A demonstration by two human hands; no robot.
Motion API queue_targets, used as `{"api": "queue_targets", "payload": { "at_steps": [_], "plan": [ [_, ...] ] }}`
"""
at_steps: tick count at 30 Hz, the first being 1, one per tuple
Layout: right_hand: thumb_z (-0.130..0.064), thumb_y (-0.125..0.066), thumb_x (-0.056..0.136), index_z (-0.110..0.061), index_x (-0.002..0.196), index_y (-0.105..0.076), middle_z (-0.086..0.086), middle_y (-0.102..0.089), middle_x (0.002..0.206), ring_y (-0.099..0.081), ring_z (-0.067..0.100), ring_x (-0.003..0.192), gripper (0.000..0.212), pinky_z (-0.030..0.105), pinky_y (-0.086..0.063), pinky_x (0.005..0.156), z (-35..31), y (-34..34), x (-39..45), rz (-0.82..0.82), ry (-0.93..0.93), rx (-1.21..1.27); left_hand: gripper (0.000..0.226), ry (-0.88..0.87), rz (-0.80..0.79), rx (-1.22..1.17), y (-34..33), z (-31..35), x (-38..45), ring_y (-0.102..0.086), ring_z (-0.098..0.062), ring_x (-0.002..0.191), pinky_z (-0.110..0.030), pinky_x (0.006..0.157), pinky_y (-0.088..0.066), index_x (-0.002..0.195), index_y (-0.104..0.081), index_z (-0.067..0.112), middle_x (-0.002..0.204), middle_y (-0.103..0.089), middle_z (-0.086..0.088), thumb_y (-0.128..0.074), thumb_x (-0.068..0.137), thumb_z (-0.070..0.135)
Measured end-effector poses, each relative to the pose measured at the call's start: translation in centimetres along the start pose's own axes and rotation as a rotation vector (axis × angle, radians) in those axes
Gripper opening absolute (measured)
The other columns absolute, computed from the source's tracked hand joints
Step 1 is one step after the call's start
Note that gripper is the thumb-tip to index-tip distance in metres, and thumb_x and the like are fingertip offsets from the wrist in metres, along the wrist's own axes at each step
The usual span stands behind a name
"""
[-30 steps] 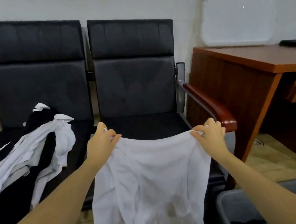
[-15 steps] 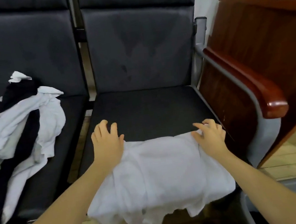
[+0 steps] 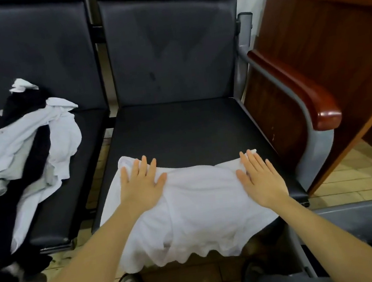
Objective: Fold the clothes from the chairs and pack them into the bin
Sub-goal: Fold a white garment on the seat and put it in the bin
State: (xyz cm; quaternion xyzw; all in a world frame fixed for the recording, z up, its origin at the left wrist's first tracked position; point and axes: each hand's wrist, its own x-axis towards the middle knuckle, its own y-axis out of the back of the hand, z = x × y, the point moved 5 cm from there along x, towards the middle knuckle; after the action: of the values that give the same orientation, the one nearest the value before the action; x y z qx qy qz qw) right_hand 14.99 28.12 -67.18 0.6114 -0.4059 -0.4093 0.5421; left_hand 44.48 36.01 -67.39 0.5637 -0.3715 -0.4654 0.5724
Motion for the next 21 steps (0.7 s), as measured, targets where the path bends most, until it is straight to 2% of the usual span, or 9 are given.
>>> {"api": "queue_targets", "payload": {
  "at_steps": [5,7,9,10,12,14,16,19,21],
  "plan": [
    [-0.048,-0.004,0.099,-0.028,0.15,0.009,-0.004,0.016,0.158,0.019,0.013,0.144,0.057,0.03,0.013,0.115,1.3,0.8,4.6,0.027,0.051,-0.055,0.06,-0.003,0.039,0.02,0.7,-1.1,4.2,0.006,-0.017,0.146,-0.045,0.115,0.003,0.151,-0.003,0.027,0.159,0.002,0.001,-0.01,0.098,0.053],
    [-0.043,-0.009,0.101,-0.026,0.152,-0.002,-0.003,0.01,0.16,0.014,0.015,0.146,0.054,0.031,0.01,0.117,1.4,1.3,6.4,0.058,0.073,-0.035,0.058,-0.009,0.057,-0.034,0.8,-1.2,5.7,0.004,-0.015,0.146,-0.043,0.115,0.005,0.151,-0.011,0.027,0.159,-0.004,0.003,-0.014,0.098,0.051],
    [-0.038,-0.019,0.103,-0.021,0.151,-0.023,-0.001,-0.004,0.16,0.003,0.015,0.147,0.051,0.03,0.005,0.118,1.3,1.9,8.2,0.117,0.09,0.001,0.052,-0.015,0.141,-0.163,1.1,-1.4,6.9,-0.008,-0.013,0.145,-0.039,0.115,0.002,0.146,-0.03,0.024,0.156,-0.021,0.003,-0.025,0.1,0.046],
    [-0.035,-0.025,0.103,-0.018,0.146,-0.034,0.0,-0.013,0.159,-0.004,0.015,0.147,0.047,0.03,0.002,0.118,1.0,2.4,8.8,0.167,0.107,0.012,0.046,-0.029,0.211,-0.256,1.5,-1.5,7.3,-0.02,-0.015,0.142,-0.038,0.115,-0.004,0.139,-0.043,0.021,0.15,-0.034,0.002,-0.033,0.1,0.041],
    [-0.03,-0.038,0.101,-0.016,0.138,-0.047,0.002,-0.033,0.152,-0.024,0.016,0.143,0.04,0.028,-0.004,0.118,0.2,2.9,9.9,0.237,0.151,0.062,0.029,-0.087,0.324,-0.427,2.2,-2.0,8.1,-0.047,-0.021,0.123,-0.036,0.107,-0.027,0.116,-0.063,0.016,0.124,-0.058,-0.001,-0.048,0.096,0.03],
    [-0.028,-0.046,0.099,-0.02,0.14,-0.045,0.001,-0.053,0.133,-0.045,0.016,0.126,0.042,0.029,-0.019,0.116,-0.4,3.0,10.6,0.181,0.129,0.222,0.02,-0.129,0.322,-0.464,2.6,-2.6,8.7,-0.05,-0.017,0.11,-0.033,0.093,-0.041,0.104,-0.068,0.018,0.107,-0.059,0.003,-0.055,0.093,0.028],
    [-0.033,-0.047,0.098,-0.025,0.142,-0.042,-0.001,-0.055,0.121,-0.048,0.018,0.118,0.045,0.035,-0.03,0.113,-0.8,2.7,11.2,0.109,0.101,0.318,0.019,-0.137,0.277,-0.423,2.7,-3.1,9.3,-0.043,-0.015,0.11,-0.032,0.09,-0.043,0.103,-0.068,0.023,0.106,-0.055,0.006,-0.058,0.091,0.034],
    [-0.035,-0.052,0.096,-0.025,0.132,-0.053,-0.003,-0.051,0.118,-0.045,0.017,0.121,0.038,0.033,-0.012,0.119,-1.5,2.8,12.1,0.108,0.133,0.239,0.019,-0.159,0.301,-0.402,2.8,-3.4,9.7,-0.042,-0.02,0.104,-0.032,0.096,-0.036,0.101,-0.068,0.021,0.102,-0.056,0.001,-0.062,0.089,0.034],
    [-0.028,-0.056,0.094,-0.019,0.114,-0.062,-0.005,-0.049,0.108,-0.047,0.013,0.114,0.023,0.027,-0.009,0.117,-2.2,3.4,12.2,0.124,0.178,0.209,0.015,-0.176,0.294,-0.387,2.7,-3.3,9.8,-0.043,-0.019,0.1,-0.031,0.094,-0.036,0.097,-0.067,0.021,0.095,-0.056,0.003,-0.06,0.09,0.032]
  ]
}}
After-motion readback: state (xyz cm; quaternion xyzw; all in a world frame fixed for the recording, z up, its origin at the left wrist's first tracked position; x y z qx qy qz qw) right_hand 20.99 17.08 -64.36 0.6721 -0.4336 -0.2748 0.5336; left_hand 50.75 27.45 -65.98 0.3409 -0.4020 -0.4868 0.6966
